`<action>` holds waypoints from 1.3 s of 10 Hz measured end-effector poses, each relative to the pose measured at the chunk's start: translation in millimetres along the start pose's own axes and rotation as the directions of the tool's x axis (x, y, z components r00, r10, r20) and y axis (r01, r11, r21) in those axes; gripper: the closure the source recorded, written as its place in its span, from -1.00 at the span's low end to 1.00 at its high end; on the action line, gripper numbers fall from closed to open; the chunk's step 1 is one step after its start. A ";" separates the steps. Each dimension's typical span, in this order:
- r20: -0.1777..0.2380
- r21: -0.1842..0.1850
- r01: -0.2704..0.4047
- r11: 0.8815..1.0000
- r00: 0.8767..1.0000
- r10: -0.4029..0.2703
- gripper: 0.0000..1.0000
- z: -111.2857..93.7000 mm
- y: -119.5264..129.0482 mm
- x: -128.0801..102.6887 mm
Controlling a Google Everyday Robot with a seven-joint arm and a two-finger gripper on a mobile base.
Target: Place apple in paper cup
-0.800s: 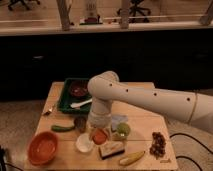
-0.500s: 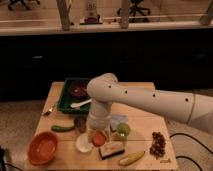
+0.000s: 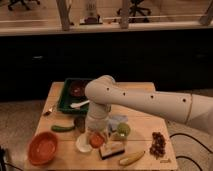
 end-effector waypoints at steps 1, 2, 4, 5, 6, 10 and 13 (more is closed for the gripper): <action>-0.004 -0.001 0.003 1.000 1.000 -0.003 1.00 -0.8 -1.7 1.3; -0.011 -0.003 0.009 1.000 1.000 -0.009 1.00 -1.6 -5.6 4.0; -0.022 -0.007 0.020 1.000 1.000 -0.020 1.00 -3.9 -14.7 9.9; -0.023 -0.011 0.023 1.000 0.999 -0.023 1.00 -4.0 -17.6 12.3; -0.023 -0.013 0.026 1.000 0.999 -0.026 1.00 -3.7 -20.8 15.0; -0.020 -0.019 0.039 0.999 0.999 -0.039 1.00 2.6 -35.3 27.0; -0.012 -0.016 0.041 0.999 0.999 -0.041 1.00 9.9 -39.3 31.4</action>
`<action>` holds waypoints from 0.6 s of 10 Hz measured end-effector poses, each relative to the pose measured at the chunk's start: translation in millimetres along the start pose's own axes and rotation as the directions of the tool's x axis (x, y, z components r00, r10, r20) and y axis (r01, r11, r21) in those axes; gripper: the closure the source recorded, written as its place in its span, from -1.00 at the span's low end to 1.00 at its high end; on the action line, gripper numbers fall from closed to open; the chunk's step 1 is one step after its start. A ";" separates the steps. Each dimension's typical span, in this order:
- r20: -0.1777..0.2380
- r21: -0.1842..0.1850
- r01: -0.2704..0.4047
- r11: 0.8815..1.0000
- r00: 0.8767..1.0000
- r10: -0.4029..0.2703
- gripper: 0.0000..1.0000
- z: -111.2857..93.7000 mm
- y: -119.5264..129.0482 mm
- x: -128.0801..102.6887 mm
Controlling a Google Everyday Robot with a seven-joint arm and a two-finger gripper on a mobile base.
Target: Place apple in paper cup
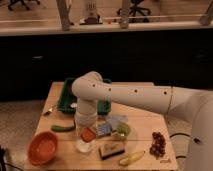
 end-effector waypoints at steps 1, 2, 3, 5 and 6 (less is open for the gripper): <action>0.001 0.004 0.000 1.000 1.000 0.000 1.00 2.4 -1.5 1.8; 0.001 0.006 0.002 1.000 1.000 -0.002 1.00 3.9 -2.8 3.0; 0.001 0.007 0.002 1.000 1.000 -0.002 1.00 4.4 -3.3 3.6; 0.002 0.010 0.004 1.000 1.000 -0.004 1.00 5.9 -4.7 4.3; 0.002 0.011 0.007 1.000 1.000 -0.007 0.99 6.7 -6.7 4.5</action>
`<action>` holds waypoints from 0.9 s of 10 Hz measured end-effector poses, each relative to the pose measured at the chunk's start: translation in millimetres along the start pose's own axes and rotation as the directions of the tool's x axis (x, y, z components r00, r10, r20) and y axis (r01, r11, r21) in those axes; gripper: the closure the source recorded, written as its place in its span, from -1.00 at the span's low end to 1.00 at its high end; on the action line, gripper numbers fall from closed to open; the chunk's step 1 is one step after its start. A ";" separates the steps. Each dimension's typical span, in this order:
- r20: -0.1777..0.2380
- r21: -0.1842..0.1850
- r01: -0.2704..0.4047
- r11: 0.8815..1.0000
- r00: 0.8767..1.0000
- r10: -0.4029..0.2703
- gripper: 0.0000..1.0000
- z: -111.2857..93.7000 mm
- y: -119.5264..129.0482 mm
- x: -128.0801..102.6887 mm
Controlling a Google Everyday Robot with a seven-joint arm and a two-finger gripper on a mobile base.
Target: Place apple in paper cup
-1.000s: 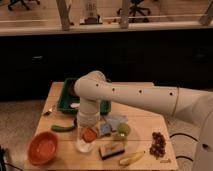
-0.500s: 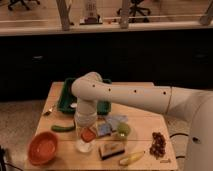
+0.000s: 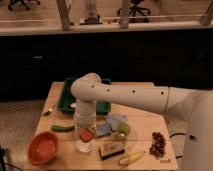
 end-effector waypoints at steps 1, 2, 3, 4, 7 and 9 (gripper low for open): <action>0.005 0.004 0.001 1.000 1.000 -0.001 0.87 1.0 -3.2 0.6; 0.011 0.007 -0.002 1.000 1.000 0.002 0.65 2.5 -4.5 1.6; 0.016 0.006 -0.003 1.000 1.000 0.003 0.50 3.4 -3.9 1.4; 0.022 0.006 -0.005 1.000 1.000 0.005 0.29 4.1 -3.5 1.2; 0.032 0.005 -0.007 1.000 0.999 0.007 -0.32 4.7 -2.3 0.3; 0.036 0.002 -0.006 1.000 0.999 0.006 -0.59 4.3 -1.2 -0.2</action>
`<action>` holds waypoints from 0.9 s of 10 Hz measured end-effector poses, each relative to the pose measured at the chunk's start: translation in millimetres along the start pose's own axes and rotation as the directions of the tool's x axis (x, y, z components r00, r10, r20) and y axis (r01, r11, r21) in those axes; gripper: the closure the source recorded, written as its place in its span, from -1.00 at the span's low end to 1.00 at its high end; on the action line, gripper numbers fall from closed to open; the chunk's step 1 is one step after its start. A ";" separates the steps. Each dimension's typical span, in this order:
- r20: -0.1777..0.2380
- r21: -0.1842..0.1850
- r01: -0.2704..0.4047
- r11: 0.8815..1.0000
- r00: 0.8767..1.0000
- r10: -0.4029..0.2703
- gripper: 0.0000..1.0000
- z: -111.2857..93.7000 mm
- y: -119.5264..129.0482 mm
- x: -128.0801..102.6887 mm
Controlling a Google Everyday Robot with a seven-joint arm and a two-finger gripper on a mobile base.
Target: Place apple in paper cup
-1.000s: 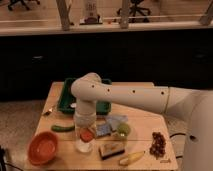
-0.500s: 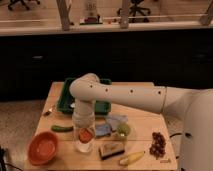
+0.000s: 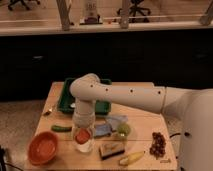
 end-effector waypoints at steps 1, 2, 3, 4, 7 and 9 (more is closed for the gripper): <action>0.001 0.000 0.000 1.000 1.000 0.000 -0.60 -0.7 0.3 -0.2; 0.004 0.000 0.002 1.000 1.000 -0.002 -0.60 -1.4 0.7 -0.1; 0.006 0.000 0.003 1.000 1.000 -0.003 -0.60 -2.2 1.3 -0.1; 0.008 0.000 0.005 1.000 1.000 -0.005 -0.60 -2.9 1.3 -0.1; 0.013 0.006 0.014 1.000 1.000 -0.014 -0.60 -4.9 1.1 0.4; 0.010 0.009 0.016 1.000 1.000 -0.016 -0.60 -7.7 1.7 0.5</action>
